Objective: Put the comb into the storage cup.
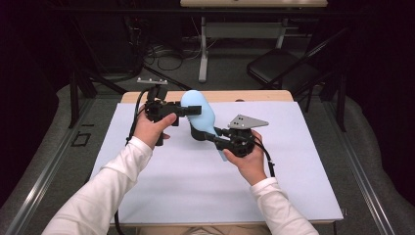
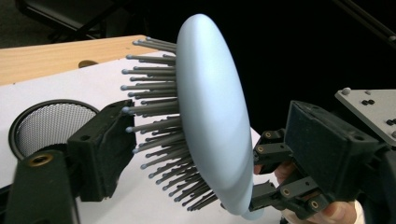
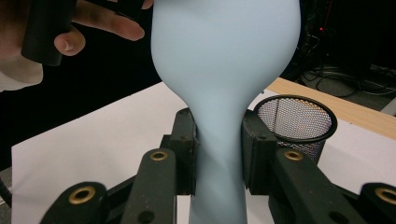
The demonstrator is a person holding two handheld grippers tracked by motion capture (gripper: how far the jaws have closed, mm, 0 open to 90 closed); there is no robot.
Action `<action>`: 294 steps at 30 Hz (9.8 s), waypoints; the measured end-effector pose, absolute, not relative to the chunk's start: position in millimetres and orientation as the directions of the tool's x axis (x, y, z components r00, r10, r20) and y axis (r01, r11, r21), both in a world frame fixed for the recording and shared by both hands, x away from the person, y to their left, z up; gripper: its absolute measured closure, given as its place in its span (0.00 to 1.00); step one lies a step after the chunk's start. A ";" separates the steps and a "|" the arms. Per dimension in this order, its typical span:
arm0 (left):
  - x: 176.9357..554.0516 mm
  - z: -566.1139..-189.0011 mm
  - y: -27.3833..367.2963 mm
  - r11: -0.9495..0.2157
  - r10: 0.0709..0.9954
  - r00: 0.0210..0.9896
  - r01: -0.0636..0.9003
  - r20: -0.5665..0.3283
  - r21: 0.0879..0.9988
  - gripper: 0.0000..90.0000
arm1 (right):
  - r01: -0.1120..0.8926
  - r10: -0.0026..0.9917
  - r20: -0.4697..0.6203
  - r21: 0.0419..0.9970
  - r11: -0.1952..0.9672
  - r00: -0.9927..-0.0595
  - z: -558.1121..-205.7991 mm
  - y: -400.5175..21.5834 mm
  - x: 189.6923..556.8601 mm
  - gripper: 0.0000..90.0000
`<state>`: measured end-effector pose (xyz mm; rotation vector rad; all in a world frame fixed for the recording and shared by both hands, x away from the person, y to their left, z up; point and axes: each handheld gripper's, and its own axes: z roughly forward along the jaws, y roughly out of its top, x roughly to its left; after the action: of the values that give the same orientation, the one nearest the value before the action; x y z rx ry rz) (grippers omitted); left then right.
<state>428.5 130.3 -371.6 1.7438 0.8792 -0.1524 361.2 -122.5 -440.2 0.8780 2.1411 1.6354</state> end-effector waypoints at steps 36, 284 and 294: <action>438.5 -372.9 126.2 -0.063 0.468 0.673 0.672 -0.573 0.738 0.33 | 0.278 0.626 0.118 0.947 0.164 -0.771 -440.7 -121.0 360.2 0.78; 480.6 -389.1 147.8 0.124 0.602 0.474 0.740 -0.642 0.662 0.55 | 0.367 0.715 0.087 0.897 0.247 -0.693 -441.9 -115.9 370.7 0.00; 479.9 -387.2 148.8 0.140 0.609 0.474 0.725 -0.636 0.674 0.55 | 0.374 0.719 0.090 0.894 0.246 -0.689 -441.2 -115.3 371.4 0.00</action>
<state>479.9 148.8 -387.2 1.5433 1.2041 -0.1235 371.4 -115.3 -441.2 1.0068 2.1863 1.4219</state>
